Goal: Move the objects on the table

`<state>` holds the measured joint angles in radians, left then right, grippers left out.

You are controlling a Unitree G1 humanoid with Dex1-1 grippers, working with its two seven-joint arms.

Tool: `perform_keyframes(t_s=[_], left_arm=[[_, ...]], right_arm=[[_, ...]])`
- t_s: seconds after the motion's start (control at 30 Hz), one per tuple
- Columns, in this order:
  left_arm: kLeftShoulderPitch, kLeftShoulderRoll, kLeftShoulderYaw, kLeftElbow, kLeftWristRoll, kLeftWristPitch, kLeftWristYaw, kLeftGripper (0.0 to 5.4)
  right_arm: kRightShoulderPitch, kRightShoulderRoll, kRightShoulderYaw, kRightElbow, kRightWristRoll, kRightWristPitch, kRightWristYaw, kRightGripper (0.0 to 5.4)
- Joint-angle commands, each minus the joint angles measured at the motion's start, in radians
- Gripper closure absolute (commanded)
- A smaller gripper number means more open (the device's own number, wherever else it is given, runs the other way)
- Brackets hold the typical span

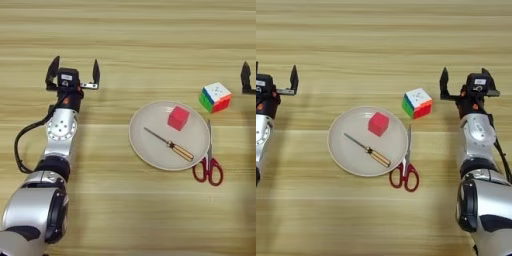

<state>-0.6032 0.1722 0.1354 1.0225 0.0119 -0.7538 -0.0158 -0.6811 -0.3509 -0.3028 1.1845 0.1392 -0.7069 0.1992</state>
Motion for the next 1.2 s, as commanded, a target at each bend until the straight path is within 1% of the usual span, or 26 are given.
perform_keyframes(t_s=[0.03,0.73,0.87,0.93,1.1,1.2], left_arm=[[0.0,0.008,0.002,-0.004,-0.006,0.001,-0.008,0.0],[-0.012,0.007,0.003,0.012,0.004,0.005,0.007,0.0],[-0.013,0.002,-0.001,0.013,0.01,0.005,0.015,0.0],[-0.013,0.001,-0.002,0.012,0.012,0.005,0.019,0.0],[-0.011,-0.002,-0.007,0.007,0.016,0.005,0.026,0.0],[-0.01,-0.002,-0.009,0.005,0.016,0.005,0.027,0.0]], right_arm=[[-0.012,-0.005,0.007,0.001,-0.012,0.002,-0.013,0.02],[-0.017,-0.007,0.007,0.007,-0.018,0.002,-0.016,0.02],[-0.009,-0.005,0.003,-0.013,0.0,-0.019,0.035,0.02],[-0.007,0.001,-0.004,-0.025,0.021,-0.015,0.077,0.02],[0.008,0.013,0.012,-0.074,0.03,-0.039,0.146,0.02],[0.011,0.028,0.019,-0.124,0.054,-0.031,0.209,0.02]])
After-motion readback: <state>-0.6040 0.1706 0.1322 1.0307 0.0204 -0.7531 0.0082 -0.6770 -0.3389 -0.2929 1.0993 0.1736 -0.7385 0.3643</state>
